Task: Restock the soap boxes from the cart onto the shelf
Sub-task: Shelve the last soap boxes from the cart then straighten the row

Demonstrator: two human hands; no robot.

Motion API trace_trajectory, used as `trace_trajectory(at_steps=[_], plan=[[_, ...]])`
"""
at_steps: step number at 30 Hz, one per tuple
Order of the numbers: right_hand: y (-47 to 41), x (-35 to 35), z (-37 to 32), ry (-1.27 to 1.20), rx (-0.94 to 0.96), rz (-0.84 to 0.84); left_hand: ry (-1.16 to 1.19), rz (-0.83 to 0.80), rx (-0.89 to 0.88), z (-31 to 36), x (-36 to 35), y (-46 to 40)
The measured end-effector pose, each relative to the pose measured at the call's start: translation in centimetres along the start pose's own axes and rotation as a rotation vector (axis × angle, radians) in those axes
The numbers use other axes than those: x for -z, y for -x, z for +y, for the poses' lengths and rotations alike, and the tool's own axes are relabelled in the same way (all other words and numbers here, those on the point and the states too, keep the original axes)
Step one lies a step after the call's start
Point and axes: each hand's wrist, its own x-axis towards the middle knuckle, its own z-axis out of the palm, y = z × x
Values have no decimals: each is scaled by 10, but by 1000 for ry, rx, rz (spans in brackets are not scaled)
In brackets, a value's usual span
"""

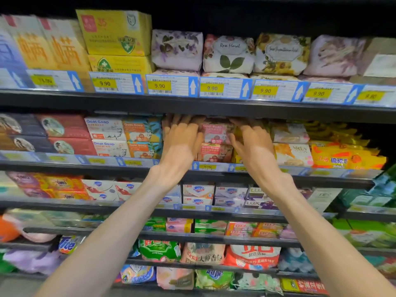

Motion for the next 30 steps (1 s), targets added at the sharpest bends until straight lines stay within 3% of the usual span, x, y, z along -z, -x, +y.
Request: trace_trajectory(at_steps=[6,9,12,18,25,30], plan=[[-2,-3,3,-17,-55,-30,-20,-89,58,5,7,-2],[-4,-3,8,5,-48,-69,-57,-26,-2,5,4,2],[-5,-4,10,-15,-25,-40,-46,24,-36,1,0,6],[1,-3,5,-61,11,53,-49,-75,27,5,6,2],[9,-5,7,-57,74,156,-39,-49,19,5,9,6],[8,-6,8,-39,67,119,-70,-108,62,9,12,4]])
